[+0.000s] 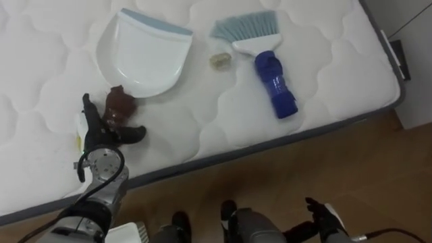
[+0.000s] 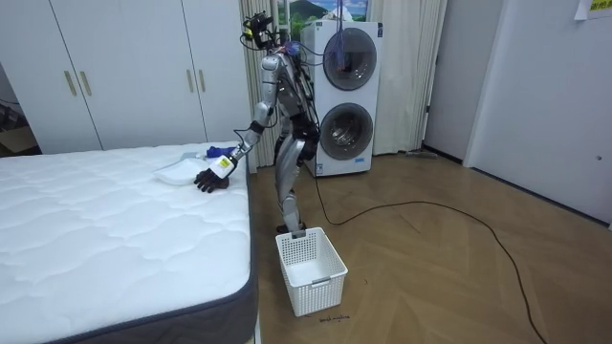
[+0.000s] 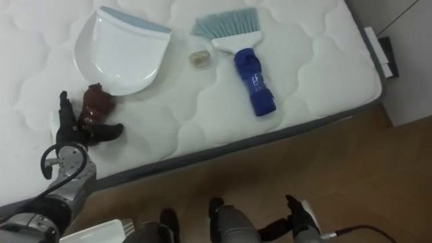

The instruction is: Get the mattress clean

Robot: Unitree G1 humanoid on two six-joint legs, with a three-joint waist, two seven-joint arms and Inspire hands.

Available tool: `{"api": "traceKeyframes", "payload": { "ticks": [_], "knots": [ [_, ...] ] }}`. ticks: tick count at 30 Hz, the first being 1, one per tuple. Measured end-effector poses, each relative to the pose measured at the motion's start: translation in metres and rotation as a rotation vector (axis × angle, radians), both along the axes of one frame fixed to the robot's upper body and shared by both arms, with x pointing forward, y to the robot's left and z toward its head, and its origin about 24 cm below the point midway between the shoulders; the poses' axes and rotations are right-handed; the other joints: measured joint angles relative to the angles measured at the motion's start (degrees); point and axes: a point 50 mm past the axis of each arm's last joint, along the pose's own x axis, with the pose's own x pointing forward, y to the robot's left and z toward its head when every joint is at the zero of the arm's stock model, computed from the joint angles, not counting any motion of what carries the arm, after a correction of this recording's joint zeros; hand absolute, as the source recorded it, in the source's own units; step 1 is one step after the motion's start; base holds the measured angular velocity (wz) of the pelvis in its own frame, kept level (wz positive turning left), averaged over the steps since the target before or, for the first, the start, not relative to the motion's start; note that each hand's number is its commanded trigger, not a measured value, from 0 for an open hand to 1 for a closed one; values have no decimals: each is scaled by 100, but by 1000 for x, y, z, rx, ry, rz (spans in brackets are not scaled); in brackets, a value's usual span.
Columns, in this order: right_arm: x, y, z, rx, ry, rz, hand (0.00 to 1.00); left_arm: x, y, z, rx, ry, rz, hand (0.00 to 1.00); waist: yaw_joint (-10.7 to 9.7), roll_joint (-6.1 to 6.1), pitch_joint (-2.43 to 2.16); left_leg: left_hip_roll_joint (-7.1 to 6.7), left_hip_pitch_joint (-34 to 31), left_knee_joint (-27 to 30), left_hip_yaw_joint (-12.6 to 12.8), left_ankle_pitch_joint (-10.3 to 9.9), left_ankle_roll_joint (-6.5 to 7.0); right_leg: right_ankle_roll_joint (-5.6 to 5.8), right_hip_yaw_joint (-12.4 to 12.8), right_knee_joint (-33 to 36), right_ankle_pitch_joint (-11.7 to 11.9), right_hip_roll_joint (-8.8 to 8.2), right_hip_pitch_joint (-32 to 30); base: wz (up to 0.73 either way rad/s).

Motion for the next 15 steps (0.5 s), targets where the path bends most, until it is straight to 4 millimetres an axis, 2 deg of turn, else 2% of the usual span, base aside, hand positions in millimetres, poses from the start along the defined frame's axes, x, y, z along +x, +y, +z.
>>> {"api": "traceKeyframes", "payload": {
  "ticks": [4, 7, 12, 15],
  "knots": [
    [0, 0, 0, -2, 2, 2, 0, -1, 14, 4, 28, -13, 59, 100, -115, -6, -3, -1, -19, -13, 4, 0, 1, 1, -63, 4, 0, -30, 2, 8],
    [-1, -1, 0, -4, 7, -3, 0, -1, 22, 6, 55, -3, 65, 100, -123, -9, -5, -4, -19, -11, 15, 1, 3, 1, -65, 2, 0, -33, 7, 0],
    [-1, 0, -1, -8, 8, 9, 0, -1, 22, 5, 69, 14, 62, 100, -144, -9, -5, -7, -20, -7, -6, 3, 5, 2, -75, -10, 0, -37, 14, 0],
    [-1, 1, -1, -9, 13, 17, 0, 0, 14, 3, 53, 16, 44, 100, -157, -8, -6, -6, -19, -6, -10, 3, 6, 2, -78, -16, 1, -36, 20, 0]
  ]
}}
